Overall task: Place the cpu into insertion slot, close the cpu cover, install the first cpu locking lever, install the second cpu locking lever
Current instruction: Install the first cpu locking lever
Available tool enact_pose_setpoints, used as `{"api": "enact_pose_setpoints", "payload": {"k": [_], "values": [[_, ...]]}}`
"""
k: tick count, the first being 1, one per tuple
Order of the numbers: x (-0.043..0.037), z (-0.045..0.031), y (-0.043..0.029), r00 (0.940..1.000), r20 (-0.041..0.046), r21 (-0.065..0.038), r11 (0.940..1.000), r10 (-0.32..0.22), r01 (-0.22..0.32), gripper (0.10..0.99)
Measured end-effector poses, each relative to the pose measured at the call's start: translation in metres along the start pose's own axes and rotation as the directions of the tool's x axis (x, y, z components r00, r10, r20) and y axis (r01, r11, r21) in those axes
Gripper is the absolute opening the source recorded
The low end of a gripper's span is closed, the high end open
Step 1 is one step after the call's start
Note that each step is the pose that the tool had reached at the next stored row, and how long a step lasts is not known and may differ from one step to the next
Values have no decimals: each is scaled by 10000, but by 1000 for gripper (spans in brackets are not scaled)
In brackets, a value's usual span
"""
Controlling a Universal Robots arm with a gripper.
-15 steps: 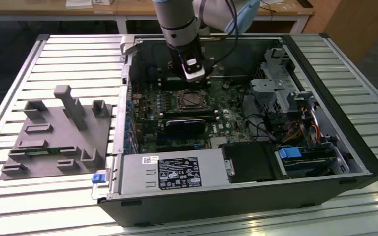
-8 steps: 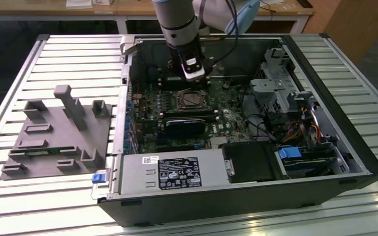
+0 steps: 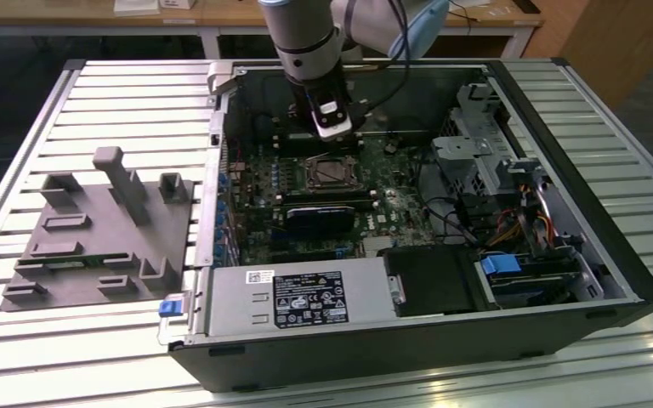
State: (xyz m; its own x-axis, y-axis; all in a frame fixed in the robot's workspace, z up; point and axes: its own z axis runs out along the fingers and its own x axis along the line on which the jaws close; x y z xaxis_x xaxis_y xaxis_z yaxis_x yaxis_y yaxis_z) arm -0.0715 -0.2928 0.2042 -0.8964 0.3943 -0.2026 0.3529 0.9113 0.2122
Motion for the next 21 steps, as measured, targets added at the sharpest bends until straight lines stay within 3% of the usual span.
{"api": "enact_pose_setpoints", "payload": {"k": [9, 21], "values": [[20, 55, -22, 9999, 141, -60, 10000, -19, 19, 102], [13, 105, -79, 9998, 196, -82, 10000, -25, 26, 102]]}}
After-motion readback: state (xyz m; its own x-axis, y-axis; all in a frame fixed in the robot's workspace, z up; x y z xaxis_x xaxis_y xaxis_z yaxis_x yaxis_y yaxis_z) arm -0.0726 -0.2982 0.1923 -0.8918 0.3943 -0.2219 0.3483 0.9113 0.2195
